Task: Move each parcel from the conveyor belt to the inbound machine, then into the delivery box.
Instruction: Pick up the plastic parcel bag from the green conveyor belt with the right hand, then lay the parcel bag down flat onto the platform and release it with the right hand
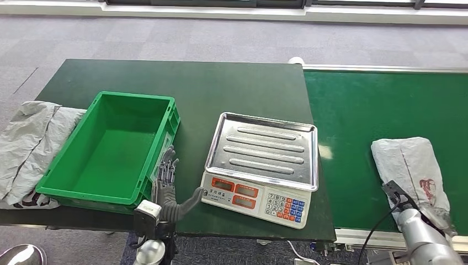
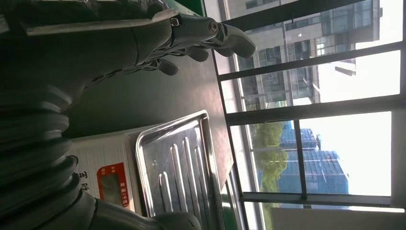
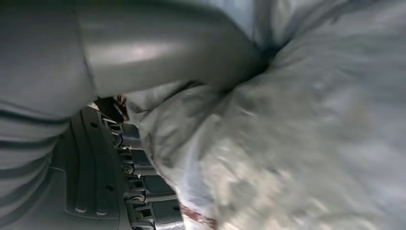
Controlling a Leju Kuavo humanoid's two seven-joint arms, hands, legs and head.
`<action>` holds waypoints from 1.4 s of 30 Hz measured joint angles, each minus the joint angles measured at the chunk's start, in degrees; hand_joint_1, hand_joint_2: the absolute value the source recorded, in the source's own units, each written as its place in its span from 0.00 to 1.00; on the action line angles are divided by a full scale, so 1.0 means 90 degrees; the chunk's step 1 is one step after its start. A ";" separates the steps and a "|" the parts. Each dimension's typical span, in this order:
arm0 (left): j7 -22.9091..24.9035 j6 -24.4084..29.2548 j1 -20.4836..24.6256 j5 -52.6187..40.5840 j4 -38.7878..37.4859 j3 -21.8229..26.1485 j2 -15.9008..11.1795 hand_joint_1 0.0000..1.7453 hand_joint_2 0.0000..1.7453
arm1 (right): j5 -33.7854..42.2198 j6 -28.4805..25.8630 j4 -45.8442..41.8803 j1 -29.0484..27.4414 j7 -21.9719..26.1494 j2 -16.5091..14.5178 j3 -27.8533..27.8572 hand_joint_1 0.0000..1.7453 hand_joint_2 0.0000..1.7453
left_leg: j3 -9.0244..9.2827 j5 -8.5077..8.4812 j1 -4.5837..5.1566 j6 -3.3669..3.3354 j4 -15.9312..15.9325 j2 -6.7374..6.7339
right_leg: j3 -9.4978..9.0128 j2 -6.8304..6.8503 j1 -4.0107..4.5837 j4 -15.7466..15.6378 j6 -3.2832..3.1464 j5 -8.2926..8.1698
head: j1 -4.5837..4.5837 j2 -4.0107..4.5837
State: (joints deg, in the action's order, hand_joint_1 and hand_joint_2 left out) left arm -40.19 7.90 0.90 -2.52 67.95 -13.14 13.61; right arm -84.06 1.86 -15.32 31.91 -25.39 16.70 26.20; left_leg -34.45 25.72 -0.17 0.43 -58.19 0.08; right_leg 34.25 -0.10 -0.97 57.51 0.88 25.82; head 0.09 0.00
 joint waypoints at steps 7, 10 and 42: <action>0.0000 0.0049 0.0031 0.0000 -0.0069 0.0000 0.0001 0.00 1.00 | -0.0203 -0.0093 -0.0007 0.0152 0.0642 -0.0196 -0.0108 1.00 1.00 | 0.0012 0.0000 0.0000 0.0001 0.0001 -0.0025 | -0.0008 -0.0018 0.0000 0.0001 -0.0002 -0.0003 | 0.0000 0.0000; 0.0000 0.0055 0.0033 -0.0018 -0.0077 0.0001 0.0002 0.00 1.00 | -0.0231 -0.0373 -0.0012 0.0221 0.1172 -0.0348 -0.0166 1.00 1.00 | 0.0017 -0.0003 0.0000 0.0002 0.0001 -0.0029 | -0.0007 -0.0019 0.0001 0.0002 -0.0005 -0.0005 | -0.0001 0.0000; 0.0000 0.0394 0.0012 -0.0075 0.0030 0.0001 -0.0004 0.00 1.00 | 0.0520 -0.4166 -0.6063 -0.2423 0.6125 -0.3741 -0.3015 0.15 1.00 | 0.0013 0.0012 -0.0038 0.0051 0.0013 0.0005 | -0.0007 0.0003 0.0037 0.0008 -0.0045 0.0031 | -0.0001 0.0000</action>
State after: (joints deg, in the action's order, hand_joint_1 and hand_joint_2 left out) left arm -40.19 11.44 1.00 -3.19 68.22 -13.14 13.57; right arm -79.38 -35.64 -69.89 10.10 29.73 -16.97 -0.93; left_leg -34.34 25.83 -0.51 0.89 -58.06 0.12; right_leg 34.19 -0.08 -0.64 57.58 0.48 26.10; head 0.08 0.00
